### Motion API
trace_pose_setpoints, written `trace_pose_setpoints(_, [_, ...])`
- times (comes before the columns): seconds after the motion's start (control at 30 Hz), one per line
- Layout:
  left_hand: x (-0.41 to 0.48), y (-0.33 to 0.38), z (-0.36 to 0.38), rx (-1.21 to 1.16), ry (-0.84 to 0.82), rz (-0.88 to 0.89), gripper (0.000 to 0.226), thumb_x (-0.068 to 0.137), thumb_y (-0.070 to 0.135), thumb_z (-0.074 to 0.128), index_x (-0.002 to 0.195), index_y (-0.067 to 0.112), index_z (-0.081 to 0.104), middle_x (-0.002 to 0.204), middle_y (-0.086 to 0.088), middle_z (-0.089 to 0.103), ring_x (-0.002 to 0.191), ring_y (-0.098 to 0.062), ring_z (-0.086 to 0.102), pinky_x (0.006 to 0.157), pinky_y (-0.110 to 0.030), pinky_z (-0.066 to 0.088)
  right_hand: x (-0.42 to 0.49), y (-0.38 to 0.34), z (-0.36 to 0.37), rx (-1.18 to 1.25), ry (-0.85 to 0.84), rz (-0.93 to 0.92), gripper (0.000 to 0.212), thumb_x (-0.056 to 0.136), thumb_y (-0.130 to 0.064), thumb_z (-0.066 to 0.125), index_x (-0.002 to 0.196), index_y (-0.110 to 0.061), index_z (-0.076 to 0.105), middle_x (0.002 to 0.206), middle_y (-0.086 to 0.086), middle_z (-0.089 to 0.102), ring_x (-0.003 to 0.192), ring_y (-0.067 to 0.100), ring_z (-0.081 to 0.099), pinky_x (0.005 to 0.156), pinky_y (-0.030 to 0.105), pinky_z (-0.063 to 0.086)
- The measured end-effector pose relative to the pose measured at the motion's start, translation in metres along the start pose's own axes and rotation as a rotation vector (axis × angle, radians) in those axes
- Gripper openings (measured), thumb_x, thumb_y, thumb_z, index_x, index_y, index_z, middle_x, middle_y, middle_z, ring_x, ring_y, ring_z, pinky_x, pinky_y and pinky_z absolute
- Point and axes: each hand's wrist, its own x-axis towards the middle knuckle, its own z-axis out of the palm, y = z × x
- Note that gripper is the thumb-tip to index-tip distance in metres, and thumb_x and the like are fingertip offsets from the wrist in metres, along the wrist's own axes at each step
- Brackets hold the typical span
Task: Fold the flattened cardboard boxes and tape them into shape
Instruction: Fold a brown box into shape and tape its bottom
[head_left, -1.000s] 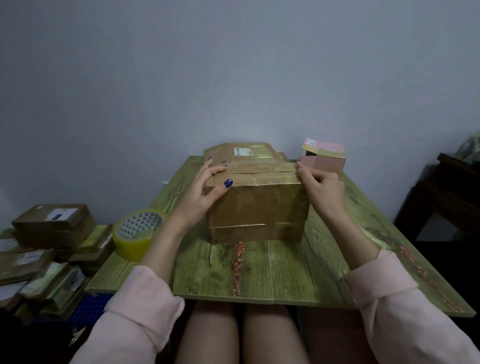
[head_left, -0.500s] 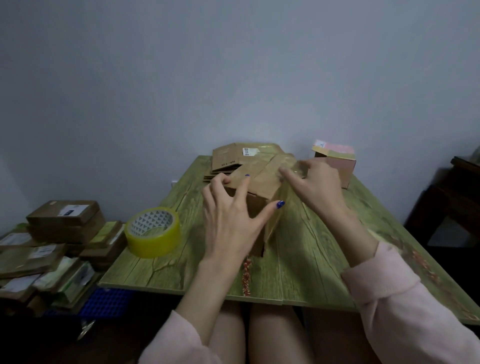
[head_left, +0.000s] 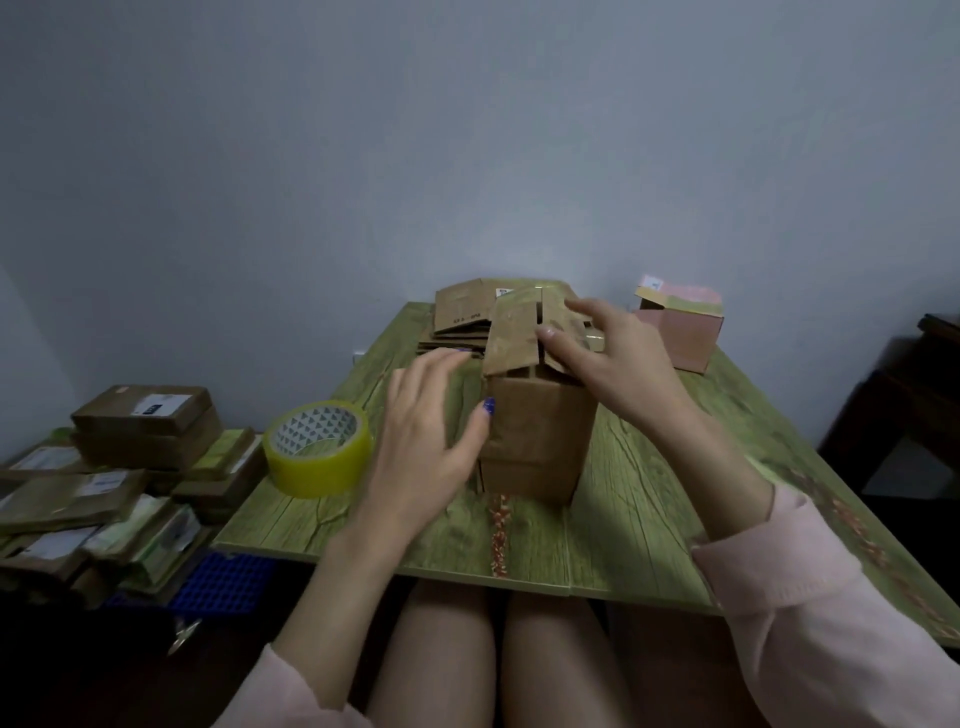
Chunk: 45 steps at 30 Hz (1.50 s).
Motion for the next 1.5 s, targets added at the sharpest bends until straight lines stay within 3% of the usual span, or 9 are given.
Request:
trace_pose_setpoints(0.13, [-0.017, -0.029, -0.014, 0.177, 0.034, -0.145, 0.053, 0.085, 0.023, 0.063, 0.133, 0.008, 0.044, 0.132, -0.006, 0.046, 0.121, -0.017, 0.036, 0.102, -0.027, 0.026, -0.005, -0.009, -0.011, 0.103, 0.269, -0.161, 0.029, 0.094, -0.031, 0.055, 0.112, -0.012, 0.068, 0.118, 0.002, 0.066, 0.111, 0.013, 0.059, 0.092, 0.022, 0.043])
trace_pose_setpoints(0.23, [-0.032, -0.051, -0.023, 0.345, -0.021, -0.379, 0.068, 0.080, 0.030, 0.070, 0.134, 0.003, 0.040, 0.135, -0.014, 0.043, 0.127, -0.030, 0.034, 0.104, -0.039, 0.023, -0.020, -0.022, -0.014, 0.246, 0.361, -0.247, 0.018, 0.094, -0.022, 0.056, 0.095, -0.011, 0.071, 0.089, -0.004, 0.069, 0.082, 0.005, 0.064, 0.072, 0.020, 0.051])
trace_pose_setpoints(0.43, [-0.048, -0.080, -0.034, 0.585, -0.148, -0.355, 0.037, 0.083, 0.023, 0.066, 0.119, 0.016, 0.056, 0.120, -0.001, 0.059, 0.118, -0.022, 0.045, 0.095, -0.036, 0.017, -0.067, -0.051, 0.015, 0.394, 0.024, -0.345, 0.018, 0.090, -0.018, 0.058, 0.088, -0.009, 0.073, 0.080, -0.004, 0.073, 0.072, 0.005, 0.067, 0.067, 0.019, 0.053])
trace_pose_setpoints(0.6, [-0.050, -0.058, -0.056, 0.078, 0.047, -0.382, 0.034, 0.068, 0.027, 0.073, 0.099, 0.015, 0.067, 0.090, 0.003, 0.068, 0.092, -0.027, 0.062, 0.091, -0.041, 0.040, -0.078, -0.059, 0.040, 0.411, -0.184, -0.243, 0.016, 0.090, -0.020, 0.061, 0.103, -0.017, 0.070, 0.096, -0.007, 0.073, 0.084, 0.004, 0.066, 0.074, 0.023, 0.053])
trace_pose_setpoints(0.8, [-0.066, -0.002, -0.068, -0.348, 0.020, -0.248, 0.021, 0.066, 0.021, 0.070, 0.085, 0.027, 0.062, 0.083, 0.017, 0.064, 0.080, 0.003, 0.057, 0.070, -0.007, 0.039, -0.072, -0.065, 0.038, 0.446, -0.301, -0.115, 0.062, 0.086, -0.045, 0.062, 0.141, -0.024, 0.043, 0.138, -0.010, 0.051, 0.126, 0.000, 0.045, 0.104, 0.032, 0.042])
trace_pose_setpoints(1.0, [-0.067, 0.012, -0.067, -0.475, -0.005, -0.239, 0.024, 0.067, 0.021, 0.073, 0.089, 0.024, 0.064, 0.087, 0.006, 0.067, 0.083, -0.007, 0.061, 0.073, -0.014, 0.047, -0.064, -0.074, 0.015, 0.536, -0.160, -0.135, 0.029, 0.069, -0.051, 0.074, 0.092, -0.034, 0.072, 0.095, -0.013, 0.071, 0.093, 0.006, 0.066, 0.081, 0.041, 0.056])
trace_pose_setpoints(1.1, [-0.062, 0.019, -0.069, -0.510, -0.009, -0.215, 0.024, 0.067, 0.025, 0.074, 0.088, 0.029, 0.064, 0.087, 0.006, 0.067, 0.084, -0.010, 0.062, 0.075, -0.020, 0.050, -0.061, -0.077, 0.008, 0.560, -0.062, -0.197, 0.009, 0.075, -0.029, 0.078, 0.073, -0.033, 0.070, 0.072, -0.016, 0.069, 0.074, 0.000, 0.065, 0.068, 0.022, 0.053])
trace_pose_setpoints(1.33, [-0.046, 0.049, -0.066, -0.477, -0.073, -0.101, 0.029, 0.078, 0.051, 0.061, 0.100, 0.032, 0.063, 0.086, 0.006, 0.071, 0.078, -0.015, 0.067, 0.071, -0.035, 0.055, -0.043, -0.090, -0.023, 0.467, 0.002, -0.254, 0.020, 0.080, -0.021, 0.074, 0.067, -0.033, 0.063, 0.063, -0.014, 0.063, 0.061, -0.003, 0.054, 0.059, 0.017, 0.043])
trace_pose_setpoints(1.5, [-0.029, 0.068, -0.062, -0.520, 0.015, -0.127, 0.032, 0.079, 0.054, 0.059, 0.088, 0.025, 0.068, 0.071, 0.005, 0.073, 0.068, -0.015, 0.070, 0.065, -0.042, 0.057, -0.029, -0.087, -0.043, 0.298, 0.079, -0.270, 0.007, 0.079, -0.021, 0.075, 0.075, -0.017, 0.071, 0.064, -0.012, 0.063, 0.062, 0.001, 0.057, 0.060, 0.017, 0.044])
